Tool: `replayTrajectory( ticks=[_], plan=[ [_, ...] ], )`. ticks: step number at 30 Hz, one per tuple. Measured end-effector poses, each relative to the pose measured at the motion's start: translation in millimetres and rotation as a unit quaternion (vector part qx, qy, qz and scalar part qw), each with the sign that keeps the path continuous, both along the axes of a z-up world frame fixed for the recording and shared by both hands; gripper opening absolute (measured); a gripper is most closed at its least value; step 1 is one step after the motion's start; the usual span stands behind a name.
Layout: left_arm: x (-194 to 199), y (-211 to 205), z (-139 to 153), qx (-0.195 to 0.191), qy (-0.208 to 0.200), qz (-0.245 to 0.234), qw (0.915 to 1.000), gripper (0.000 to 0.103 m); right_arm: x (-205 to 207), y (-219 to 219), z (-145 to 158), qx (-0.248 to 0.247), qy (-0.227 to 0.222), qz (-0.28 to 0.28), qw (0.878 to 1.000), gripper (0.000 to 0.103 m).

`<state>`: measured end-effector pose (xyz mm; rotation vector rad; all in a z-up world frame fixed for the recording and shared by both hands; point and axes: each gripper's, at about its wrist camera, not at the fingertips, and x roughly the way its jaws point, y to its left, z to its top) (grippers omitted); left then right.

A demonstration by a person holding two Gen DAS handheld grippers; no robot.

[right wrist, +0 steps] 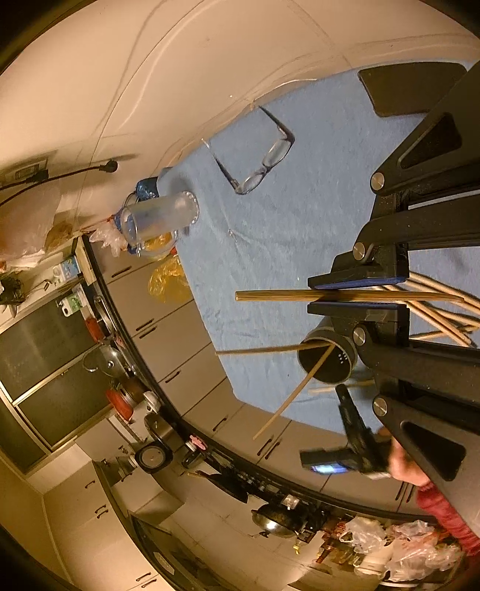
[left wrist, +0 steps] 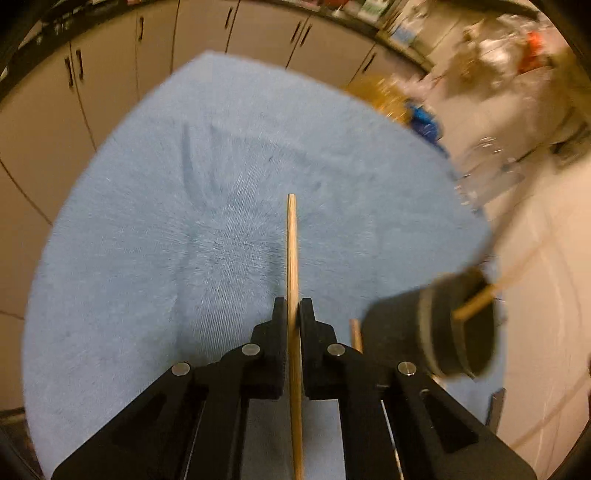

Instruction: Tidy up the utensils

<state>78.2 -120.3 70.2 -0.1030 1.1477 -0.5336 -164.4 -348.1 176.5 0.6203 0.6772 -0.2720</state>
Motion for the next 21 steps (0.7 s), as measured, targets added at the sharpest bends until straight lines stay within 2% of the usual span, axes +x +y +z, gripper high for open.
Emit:
replayTrajectory(
  ticks=[5, 9, 16, 21],
  plan=[
    [-30.7, 20.3, 46.5, -0.031, -0.064, -0.014, 0.9974, 0.006, 5.5, 15.2, 5.6, -0.004, -0.011, 0.012, 1.0, 0.007],
    [-52.1, 35.6, 78.8, -0.049, -0.1, -0.023, 0.9935, 0.006, 7.3, 28.3, 12.5, -0.014, -0.023, 0.018, 0.999, 0.007],
    [-61.3, 39.8, 125.1, -0.076, -0.143, -0.035, 0.9862, 0.006, 12.5, 42.8, 28.4, -0.023, -0.049, 0.022, 0.998, 0.007],
    [-59.8, 26.0, 163.2, -0.101, -0.178, -0.038, 0.9781, 0.006, 26.5, 44.4, 44.6, -0.042, -0.068, 0.017, 0.997, 0.007]
  ],
)
